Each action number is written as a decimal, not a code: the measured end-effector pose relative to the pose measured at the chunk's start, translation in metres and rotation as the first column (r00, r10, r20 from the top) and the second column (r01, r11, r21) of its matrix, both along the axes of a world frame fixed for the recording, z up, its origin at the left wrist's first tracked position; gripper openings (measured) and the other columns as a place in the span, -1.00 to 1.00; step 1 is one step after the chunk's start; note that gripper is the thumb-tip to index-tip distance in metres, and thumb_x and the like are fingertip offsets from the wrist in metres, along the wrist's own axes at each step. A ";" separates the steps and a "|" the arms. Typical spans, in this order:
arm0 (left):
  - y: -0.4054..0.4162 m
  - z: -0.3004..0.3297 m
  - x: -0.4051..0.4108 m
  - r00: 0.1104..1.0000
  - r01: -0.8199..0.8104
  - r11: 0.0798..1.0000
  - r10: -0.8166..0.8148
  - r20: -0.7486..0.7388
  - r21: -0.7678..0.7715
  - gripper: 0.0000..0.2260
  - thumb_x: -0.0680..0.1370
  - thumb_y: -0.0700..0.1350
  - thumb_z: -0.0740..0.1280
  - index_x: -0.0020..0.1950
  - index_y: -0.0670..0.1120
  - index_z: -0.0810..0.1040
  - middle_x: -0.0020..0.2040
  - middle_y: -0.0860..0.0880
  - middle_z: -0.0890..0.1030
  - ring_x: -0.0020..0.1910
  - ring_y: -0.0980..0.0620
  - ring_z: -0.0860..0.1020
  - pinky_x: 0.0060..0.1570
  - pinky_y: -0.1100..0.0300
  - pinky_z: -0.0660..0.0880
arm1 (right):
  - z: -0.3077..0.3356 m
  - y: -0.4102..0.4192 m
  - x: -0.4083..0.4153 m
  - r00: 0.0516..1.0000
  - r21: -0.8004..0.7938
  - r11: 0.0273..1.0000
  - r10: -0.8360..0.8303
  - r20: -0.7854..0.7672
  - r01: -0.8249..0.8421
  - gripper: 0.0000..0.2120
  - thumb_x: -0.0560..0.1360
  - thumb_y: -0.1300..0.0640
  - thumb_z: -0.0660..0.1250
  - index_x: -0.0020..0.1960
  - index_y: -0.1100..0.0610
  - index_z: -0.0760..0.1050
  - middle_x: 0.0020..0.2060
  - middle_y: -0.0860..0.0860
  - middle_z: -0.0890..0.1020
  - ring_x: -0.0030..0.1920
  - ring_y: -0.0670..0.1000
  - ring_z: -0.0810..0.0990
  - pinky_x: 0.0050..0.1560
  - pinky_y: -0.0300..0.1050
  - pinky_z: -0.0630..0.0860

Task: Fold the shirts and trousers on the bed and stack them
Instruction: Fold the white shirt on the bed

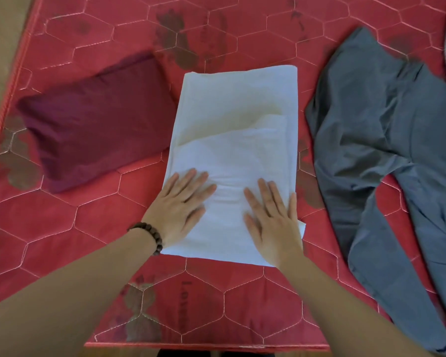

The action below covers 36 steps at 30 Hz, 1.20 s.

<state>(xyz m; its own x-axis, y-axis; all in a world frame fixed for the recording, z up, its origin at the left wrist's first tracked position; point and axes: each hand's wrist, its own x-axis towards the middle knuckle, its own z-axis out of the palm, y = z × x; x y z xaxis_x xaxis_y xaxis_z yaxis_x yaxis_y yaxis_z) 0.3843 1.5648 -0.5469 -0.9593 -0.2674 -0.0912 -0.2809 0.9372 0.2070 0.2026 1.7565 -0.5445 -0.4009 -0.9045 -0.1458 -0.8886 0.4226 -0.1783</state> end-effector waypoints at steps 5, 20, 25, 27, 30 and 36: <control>-0.054 0.006 0.009 0.950 0.309 0.937 -0.295 0.107 -0.164 -0.16 0.34 -0.38 0.24 0.58 -0.05 0.04 0.58 -0.03 0.04 0.55 -0.03 -0.04 0.50 -0.01 -0.07 | 0.006 0.018 -0.062 0.931 -0.040 0.934 0.348 -0.113 -0.355 -0.39 0.55 0.20 0.24 0.55 0.01 0.14 0.54 -0.01 0.17 0.55 0.02 0.08 0.45 0.26 0.13; -0.108 0.027 0.001 0.794 0.560 0.827 -0.522 0.313 -0.040 -0.11 0.40 -0.46 0.04 0.56 0.14 -0.24 0.56 0.02 -0.30 0.54 0.04 -0.28 0.48 0.07 -0.18 | 0.027 -0.003 -0.130 0.700 0.203 0.709 0.703 -0.125 -0.675 -0.20 0.41 0.04 0.38 0.55 -0.11 0.08 0.54 -0.03 0.16 0.53 0.02 0.04 0.41 0.21 0.07; -0.091 0.021 0.005 0.897 0.413 0.910 -0.411 0.162 0.027 -0.27 0.45 -0.21 0.31 0.57 0.09 0.10 0.58 -0.03 0.08 0.56 -0.03 0.01 0.51 0.00 0.05 | 0.022 -0.002 -0.115 0.812 0.065 0.810 0.583 0.001 -0.582 -0.23 0.34 0.25 0.48 0.47 -0.07 0.28 0.47 0.00 0.33 0.48 0.09 0.24 0.38 0.24 0.31; -0.077 0.024 0.003 0.940 0.309 0.949 -0.315 0.134 0.062 -0.18 0.37 -0.33 0.32 0.55 0.11 0.13 0.57 0.01 0.09 0.56 0.01 -0.04 0.53 0.08 -0.10 | 0.019 0.000 -0.102 0.893 -0.081 0.908 0.420 0.163 -0.412 -0.37 0.41 0.40 0.35 0.40 -0.02 0.40 0.43 -0.04 0.36 0.48 0.05 0.23 0.41 0.24 0.25; -0.067 0.033 -0.006 0.977 0.077 0.952 -0.131 0.167 0.296 -0.20 0.35 -0.47 0.19 0.51 0.08 0.22 0.52 0.12 0.12 0.53 0.14 -0.02 0.51 0.19 -0.19 | 0.041 -0.010 -0.093 0.866 -0.008 0.988 0.141 0.479 -0.157 -0.62 0.54 0.38 0.23 0.24 0.04 0.57 0.29 -0.13 0.49 0.40 -0.17 0.31 0.50 -0.05 0.11; -0.094 0.059 -0.037 0.836 -0.495 0.282 0.411 0.363 0.822 -0.50 0.43 0.24 0.28 0.31 0.06 0.50 0.24 0.10 0.58 0.25 0.11 0.53 0.29 0.11 0.40 | 0.081 -0.032 -0.145 0.283 0.309 0.868 -0.432 0.857 0.389 -0.81 0.61 0.07 0.24 0.16 0.09 0.53 0.17 0.05 0.63 0.14 0.00 0.61 0.18 -0.04 0.51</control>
<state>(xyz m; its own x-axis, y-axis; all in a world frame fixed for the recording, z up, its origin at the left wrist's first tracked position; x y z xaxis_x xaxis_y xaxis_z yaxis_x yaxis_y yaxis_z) 0.3476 1.4706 -0.4878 -0.6913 -0.3909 -0.6077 -0.6501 -0.0305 0.7592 0.0577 1.7242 -0.4635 -0.3373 -0.6478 -0.6831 0.0693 0.7066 -0.7042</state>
